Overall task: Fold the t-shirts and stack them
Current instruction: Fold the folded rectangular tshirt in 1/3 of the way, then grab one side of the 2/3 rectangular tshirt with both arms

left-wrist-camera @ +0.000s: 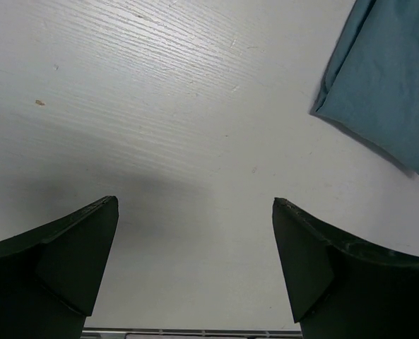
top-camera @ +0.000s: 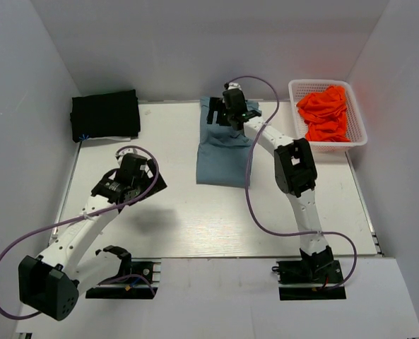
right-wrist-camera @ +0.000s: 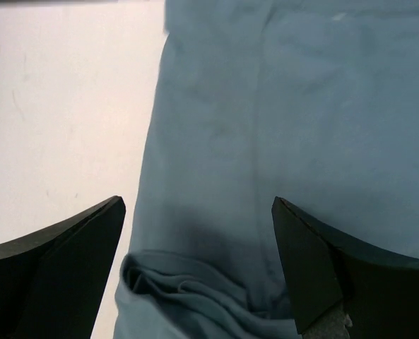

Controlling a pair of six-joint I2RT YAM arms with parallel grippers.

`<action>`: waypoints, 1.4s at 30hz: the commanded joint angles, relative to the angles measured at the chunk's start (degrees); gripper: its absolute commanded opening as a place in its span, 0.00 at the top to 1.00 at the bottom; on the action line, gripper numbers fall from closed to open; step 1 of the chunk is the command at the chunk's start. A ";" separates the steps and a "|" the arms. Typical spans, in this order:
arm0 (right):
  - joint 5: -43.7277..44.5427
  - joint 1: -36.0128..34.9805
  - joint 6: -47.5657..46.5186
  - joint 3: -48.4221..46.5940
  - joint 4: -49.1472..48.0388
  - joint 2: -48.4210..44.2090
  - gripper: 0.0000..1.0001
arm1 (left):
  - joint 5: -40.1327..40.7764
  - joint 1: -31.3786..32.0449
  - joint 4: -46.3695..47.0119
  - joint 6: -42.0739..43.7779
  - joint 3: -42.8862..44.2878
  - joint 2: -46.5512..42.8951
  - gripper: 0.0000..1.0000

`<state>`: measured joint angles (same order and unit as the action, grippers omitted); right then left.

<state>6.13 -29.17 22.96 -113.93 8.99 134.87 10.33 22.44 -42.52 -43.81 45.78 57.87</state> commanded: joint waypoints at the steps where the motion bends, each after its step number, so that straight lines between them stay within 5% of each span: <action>1: 3.63 1.83 -0.55 -3.85 1.11 -3.80 0.10 | -0.30 -0.11 1.73 0.30 1.59 -0.47 0.00; 5: 4.77 1.83 -2.66 8.92 2.43 -14.17 0.10 | -6.35 0.67 9.37 3.90 2.12 4.42 0.00; 10: 6.00 3.32 5.41 29.76 8.31 -32.44 0.10 | -18.47 1.21 20.96 8.04 5.28 16.82 0.00; 14: -1.44 4.64 7.54 44.12 11.74 -41.51 0.10 | -21.58 1.91 25.29 9.97 9.67 26.76 0.00; 18: -5.60 5.08 7.01 54.14 11.23 -43.29 0.10 | -24.56 3.13 28.63 10.68 11.70 33.88 0.02; 26: -13.77 6.49 7.71 53.91 4.90 -35.04 0.23 | -22.10 5.07 34.16 10.15 12.23 42.32 0.20; 30: -16.06 6.49 9.55 53.80 4.19 -33.01 0.45 | -19.48 7.70 35.67 10.15 12.23 46.01 0.27; 33: -15.98 6.49 10.96 56.09 3.05 -33.70 0.65 | -16.58 8.85 34.97 9.62 13.45 48.56 0.40; 37: -15.80 6.49 11.40 58.12 3.48 -35.63 0.75 | -14.81 9.47 30.85 9.62 16.10 50.94 0.78; 40: -17.20 6.41 11.41 59.44 3.83 -36.78 0.98 | -14.28 10.00 28.91 9.62 16.10 50.07 1.00; 42: -18.43 6.23 9.83 58.83 6.80 -37.66 1.00 | -14.81 10.00 26.28 8.83 16.10 48.58 1.00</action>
<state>-9.78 -22.83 34.00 -55.40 12.05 99.85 -6.57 32.12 -8.49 -35.07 62.11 107.26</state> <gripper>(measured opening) 0.013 0.022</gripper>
